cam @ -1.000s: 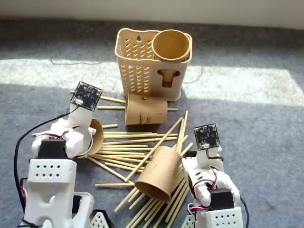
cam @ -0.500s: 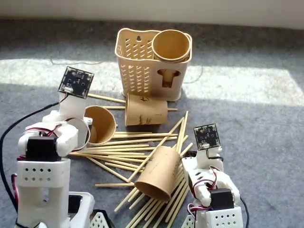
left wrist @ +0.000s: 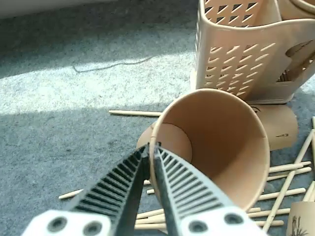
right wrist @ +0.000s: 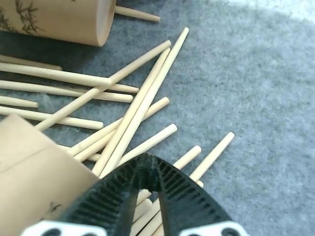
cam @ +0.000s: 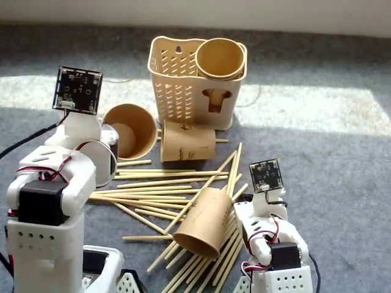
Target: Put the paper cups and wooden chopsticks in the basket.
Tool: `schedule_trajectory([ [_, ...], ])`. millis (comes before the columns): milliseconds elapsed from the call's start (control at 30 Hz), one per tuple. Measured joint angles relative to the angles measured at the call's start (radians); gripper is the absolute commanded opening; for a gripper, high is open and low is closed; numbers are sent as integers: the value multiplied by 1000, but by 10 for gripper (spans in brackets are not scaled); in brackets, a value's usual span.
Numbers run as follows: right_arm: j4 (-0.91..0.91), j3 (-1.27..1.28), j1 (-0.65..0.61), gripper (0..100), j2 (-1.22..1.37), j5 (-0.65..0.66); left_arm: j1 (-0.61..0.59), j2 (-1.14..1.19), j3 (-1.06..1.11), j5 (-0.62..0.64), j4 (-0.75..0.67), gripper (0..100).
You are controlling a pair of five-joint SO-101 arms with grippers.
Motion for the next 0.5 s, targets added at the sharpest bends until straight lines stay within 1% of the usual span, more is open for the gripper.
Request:
schedule_trajectory([
  [233, -2, 0, 0, 6, 0, 0, 155, 2, -98, 46, 0, 5],
  [367, -2, 0, 0, 6, 0, 0, 209, 2, -132, 46, -5, 5],
  [500, -2, 0, 0, 6, 0, 0, 250, 2, -143, 46, -63, 5],
])
